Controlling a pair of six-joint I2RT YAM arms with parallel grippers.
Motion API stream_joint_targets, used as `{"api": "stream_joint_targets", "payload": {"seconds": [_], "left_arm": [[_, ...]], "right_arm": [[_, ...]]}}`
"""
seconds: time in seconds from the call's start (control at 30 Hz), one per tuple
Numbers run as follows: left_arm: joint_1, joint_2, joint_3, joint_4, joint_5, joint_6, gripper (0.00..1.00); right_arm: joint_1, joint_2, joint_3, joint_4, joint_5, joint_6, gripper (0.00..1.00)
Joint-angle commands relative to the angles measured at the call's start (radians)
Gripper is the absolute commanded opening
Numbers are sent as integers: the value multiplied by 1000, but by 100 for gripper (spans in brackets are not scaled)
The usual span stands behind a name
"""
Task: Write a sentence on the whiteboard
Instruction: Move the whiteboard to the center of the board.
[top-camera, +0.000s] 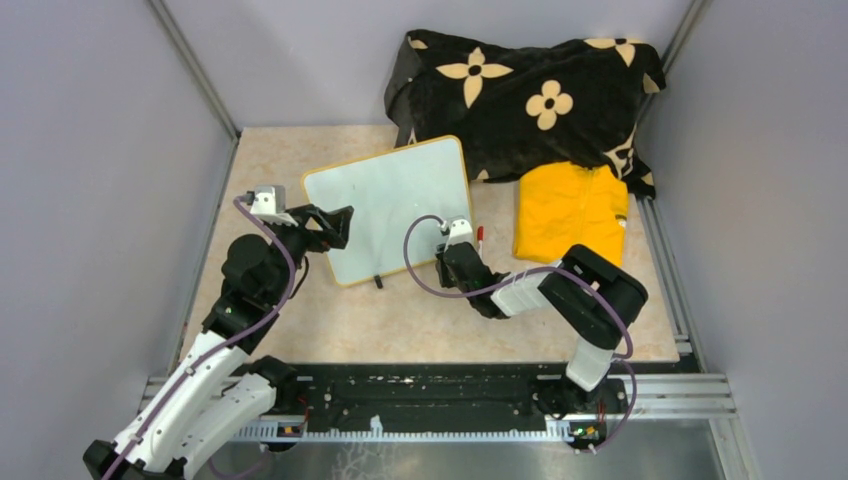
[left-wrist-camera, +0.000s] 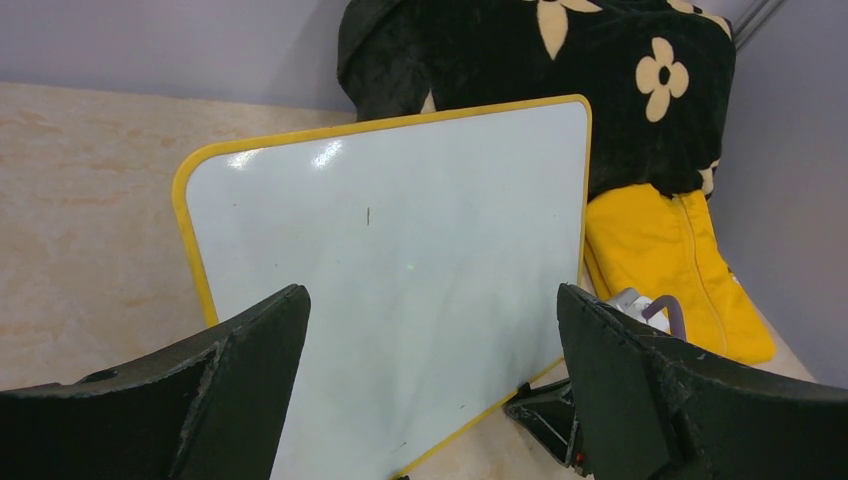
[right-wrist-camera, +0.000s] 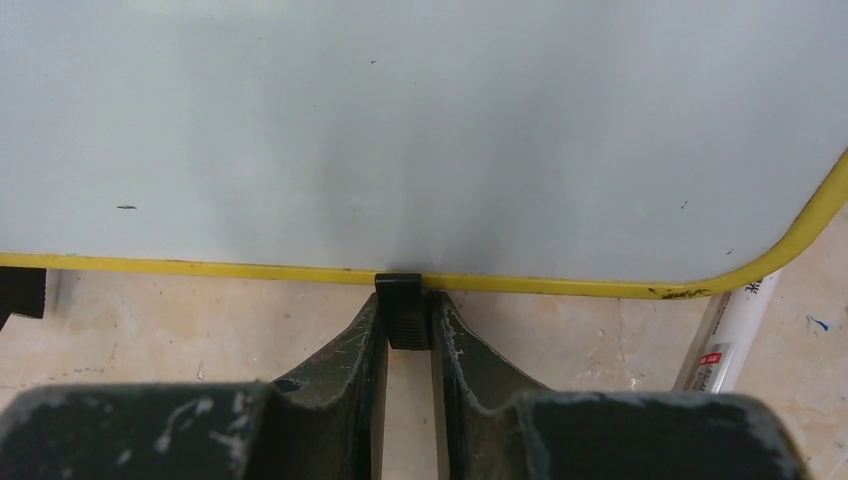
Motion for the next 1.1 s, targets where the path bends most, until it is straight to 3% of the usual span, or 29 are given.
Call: {"api": "stream_joint_targets", "payload": {"seconds": [0.0,0.43,1.07], "left_arm": [[-7,-16,4,29,-2,5,99],[-6,-34,2,25,1,-4,99],[-7,-47,1,21,0,-7,99]], "right_arm": [[1,-7,9,0,-2,61,0],[121,6,63,-226,240,212,0],[147,29,111,-305,300,248,0]]}}
